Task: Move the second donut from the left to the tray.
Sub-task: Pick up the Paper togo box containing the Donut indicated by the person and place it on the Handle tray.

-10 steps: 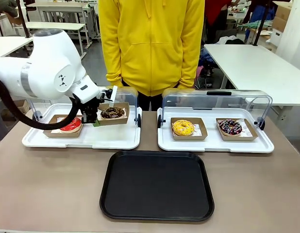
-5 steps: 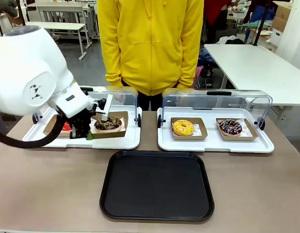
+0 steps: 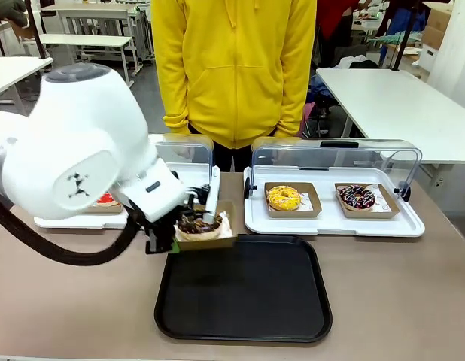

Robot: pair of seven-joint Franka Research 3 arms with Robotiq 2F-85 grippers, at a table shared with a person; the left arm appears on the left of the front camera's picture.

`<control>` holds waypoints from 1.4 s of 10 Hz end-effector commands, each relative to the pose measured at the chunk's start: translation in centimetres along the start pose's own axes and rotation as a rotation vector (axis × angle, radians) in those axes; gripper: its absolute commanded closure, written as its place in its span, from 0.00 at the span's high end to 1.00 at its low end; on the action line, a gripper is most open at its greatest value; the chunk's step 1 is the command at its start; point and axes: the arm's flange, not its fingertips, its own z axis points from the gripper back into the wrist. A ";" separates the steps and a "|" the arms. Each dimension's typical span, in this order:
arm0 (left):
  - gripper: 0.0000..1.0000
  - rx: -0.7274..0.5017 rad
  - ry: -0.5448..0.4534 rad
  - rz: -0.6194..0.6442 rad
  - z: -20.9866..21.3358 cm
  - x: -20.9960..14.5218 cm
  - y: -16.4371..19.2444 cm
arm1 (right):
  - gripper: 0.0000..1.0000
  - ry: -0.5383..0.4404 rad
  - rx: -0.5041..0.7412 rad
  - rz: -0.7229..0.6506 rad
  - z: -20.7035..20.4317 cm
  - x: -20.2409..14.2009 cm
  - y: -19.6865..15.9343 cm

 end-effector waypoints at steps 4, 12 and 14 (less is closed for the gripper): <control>0.01 -0.002 -0.005 -0.018 -2.7 3.5 -5.9 | 1.00 -0.030 -0.002 0.019 -0.1 0.2 -0.1; 0.01 0.051 0.062 -0.056 -8.8 6.8 -7.9 | 1.00 -0.030 -0.002 0.019 -0.1 0.2 -0.1; 0.01 0.027 0.082 -0.074 -9.2 7.1 -7.9 | 1.00 -0.030 -0.002 0.019 -0.1 0.2 -0.1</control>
